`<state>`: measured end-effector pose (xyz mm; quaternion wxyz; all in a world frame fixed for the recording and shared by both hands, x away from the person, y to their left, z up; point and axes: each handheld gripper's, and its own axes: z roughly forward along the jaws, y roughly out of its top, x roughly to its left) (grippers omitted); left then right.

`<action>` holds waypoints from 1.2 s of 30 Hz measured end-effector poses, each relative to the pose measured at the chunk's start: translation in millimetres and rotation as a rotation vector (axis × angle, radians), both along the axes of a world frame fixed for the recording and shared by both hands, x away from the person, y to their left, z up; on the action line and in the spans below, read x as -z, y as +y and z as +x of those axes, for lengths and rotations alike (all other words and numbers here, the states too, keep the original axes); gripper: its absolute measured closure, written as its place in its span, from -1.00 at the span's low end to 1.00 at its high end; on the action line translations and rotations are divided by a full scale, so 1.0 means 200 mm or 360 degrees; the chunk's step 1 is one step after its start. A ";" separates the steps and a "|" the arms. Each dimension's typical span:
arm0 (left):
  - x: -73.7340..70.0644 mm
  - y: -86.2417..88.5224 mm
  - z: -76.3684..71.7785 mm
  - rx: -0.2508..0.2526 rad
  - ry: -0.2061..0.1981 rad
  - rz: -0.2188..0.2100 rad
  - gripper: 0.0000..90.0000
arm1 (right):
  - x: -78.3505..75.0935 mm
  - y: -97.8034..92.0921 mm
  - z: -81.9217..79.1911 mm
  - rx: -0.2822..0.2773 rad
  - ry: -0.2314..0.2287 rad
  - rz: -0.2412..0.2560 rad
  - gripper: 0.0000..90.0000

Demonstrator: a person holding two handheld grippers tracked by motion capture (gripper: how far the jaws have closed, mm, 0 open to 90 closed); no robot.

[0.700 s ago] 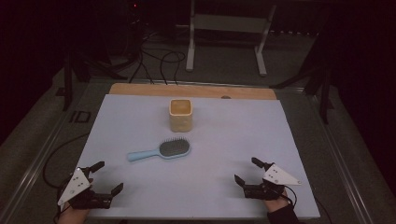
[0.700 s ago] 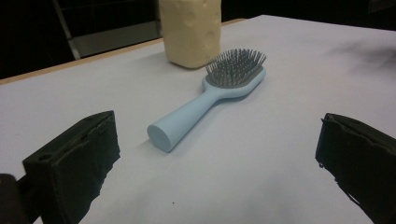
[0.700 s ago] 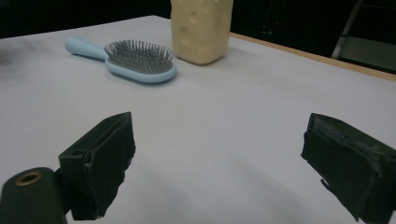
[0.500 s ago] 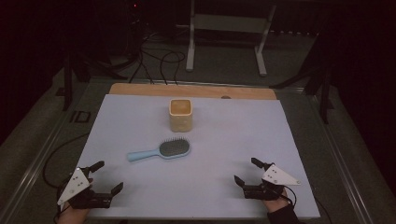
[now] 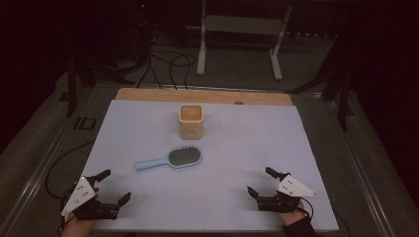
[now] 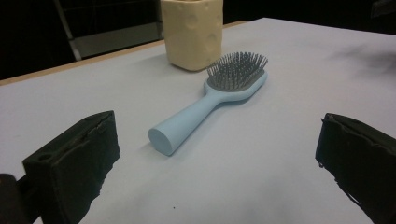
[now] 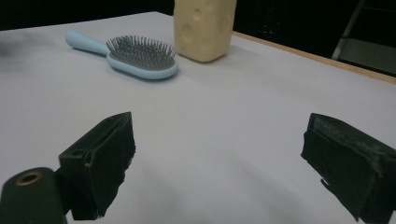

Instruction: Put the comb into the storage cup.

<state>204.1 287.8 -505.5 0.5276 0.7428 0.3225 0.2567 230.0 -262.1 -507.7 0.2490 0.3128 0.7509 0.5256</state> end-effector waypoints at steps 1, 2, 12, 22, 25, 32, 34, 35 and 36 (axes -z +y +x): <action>0.00 0.00 0.00 0.0002 -0.0002 -0.0002 -1.00 | 0.00 0.00 0.00 -0.0001 0.0006 0.0000 -0.80; 0.00 0.00 0.00 0.0004 -0.0003 -0.0004 -1.00 | 0.00 0.00 0.00 0.0000 0.0008 -0.0004 -0.80; -0.05 -0.03 0.00 0.0038 -0.0033 -0.0010 -1.00 | -0.01 0.00 -0.01 -0.0005 -0.0008 0.0001 -0.80; -0.11 -0.05 -0.01 0.0102 -0.0019 0.0011 -1.00 | -0.01 0.01 -0.01 0.0005 -0.0018 0.0010 -0.80; -0.16 -0.05 -0.01 0.0123 -0.0014 0.0005 -1.00 | -0.01 0.01 -0.01 0.0005 -0.0024 0.0008 -0.80; -0.25 -0.04 0.01 0.0157 -0.0011 0.0024 -1.00 | -0.01 0.00 -0.01 0.0009 -0.0022 0.0017 -0.80; -0.28 -0.03 0.02 0.0159 -0.0019 0.0007 -1.00 | -0.01 0.00 -0.01 0.0008 -0.0021 0.0021 -0.80; -0.29 -0.03 0.02 0.0160 -0.0019 0.0002 -1.00 | -0.01 0.01 -0.01 0.0007 -0.0023 0.0019 -0.80; -0.30 -0.03 0.03 0.0160 -0.0016 -0.0003 -1.00 | -0.01 0.01 -0.01 0.0007 -0.0023 0.0019 -0.80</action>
